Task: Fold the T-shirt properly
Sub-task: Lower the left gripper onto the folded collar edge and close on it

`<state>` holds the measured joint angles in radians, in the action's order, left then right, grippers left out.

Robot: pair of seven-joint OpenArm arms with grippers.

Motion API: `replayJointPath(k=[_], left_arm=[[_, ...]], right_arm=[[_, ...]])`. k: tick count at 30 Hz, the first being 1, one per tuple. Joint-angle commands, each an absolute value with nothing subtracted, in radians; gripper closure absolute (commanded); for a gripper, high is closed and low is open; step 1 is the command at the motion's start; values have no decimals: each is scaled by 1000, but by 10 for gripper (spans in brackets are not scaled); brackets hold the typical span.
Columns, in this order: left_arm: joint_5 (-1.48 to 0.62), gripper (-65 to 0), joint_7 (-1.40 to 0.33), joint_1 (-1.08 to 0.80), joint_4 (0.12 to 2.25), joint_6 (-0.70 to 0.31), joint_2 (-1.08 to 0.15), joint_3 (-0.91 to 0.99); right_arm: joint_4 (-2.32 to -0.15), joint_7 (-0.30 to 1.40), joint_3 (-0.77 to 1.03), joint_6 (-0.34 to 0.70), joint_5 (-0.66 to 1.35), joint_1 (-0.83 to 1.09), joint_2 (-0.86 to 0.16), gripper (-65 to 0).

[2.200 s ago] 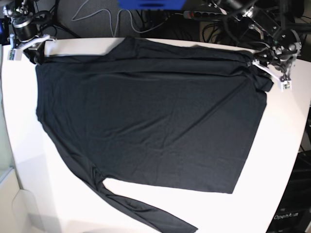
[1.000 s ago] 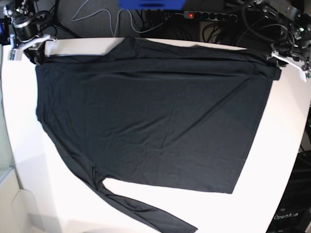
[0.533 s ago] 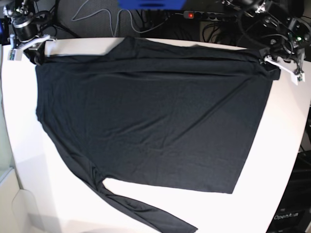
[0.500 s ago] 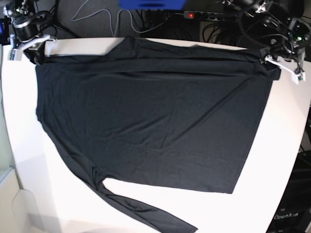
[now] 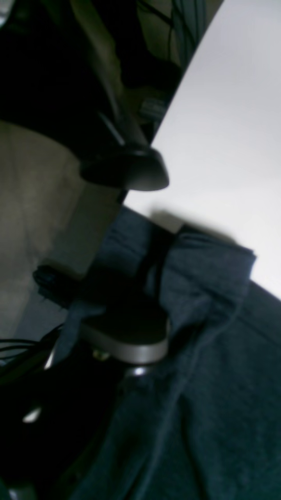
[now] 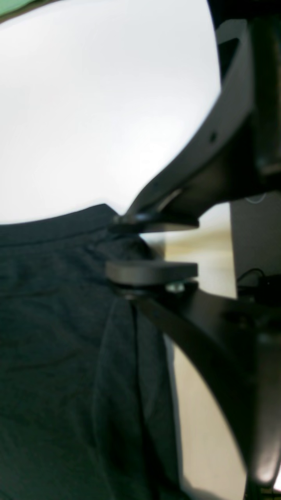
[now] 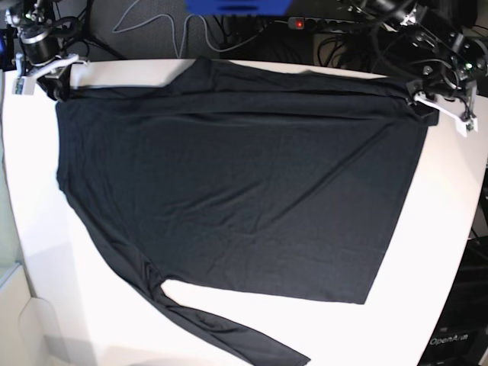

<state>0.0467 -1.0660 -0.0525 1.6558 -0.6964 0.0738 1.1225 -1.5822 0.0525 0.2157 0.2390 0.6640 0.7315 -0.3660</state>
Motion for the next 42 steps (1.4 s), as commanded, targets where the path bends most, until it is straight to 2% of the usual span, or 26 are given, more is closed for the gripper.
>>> replayJointPath(k=[1, 5, 13, 15, 21, 25, 30, 34, 42], left_arm=[[38, -458, -1056, -50, 1644, -698, 65, 1122], [38, -457, -1055, -50, 1573, -698, 58, 1124], [39, -446, -1010, -68, 1569, -698, 64, 1124], [39, -395, -1010, -70, 1567, -698, 64, 1124], [39, -166, -1017, -71, 1566, -698, 65, 1122], [39, -74, -1018, -71, 1566, -698, 65, 1122], [39, -65, -1020, -70, 1569, -698, 65, 1122], [39, -17, -1020, -70, 1575, -698, 67, 1122], [39, -16, -1020, -65, 1575, -698, 67, 1122]], right_arm=[[-1593, 30, 223, 239, 671, 739, -381, -136], [-1593, 30, 223, 239, 671, 739, -381, -136], [-1593, 30, 223, 239, 671, 739, -381, -136], [-1593, 30, 223, 239, 671, 739, -381, -136], [-1593, 30, 223, 239, 671, 739, -381, -136], [-1593, 30, 223, 239, 671, 739, -381, -136], [-1601, 30, 223, 239, 671, 739, -381, -136], [-1603, 30, 225, 239, 671, 737, -383, -136], [-1670, 30, 232, 239, 671, 740, -412, -136]])
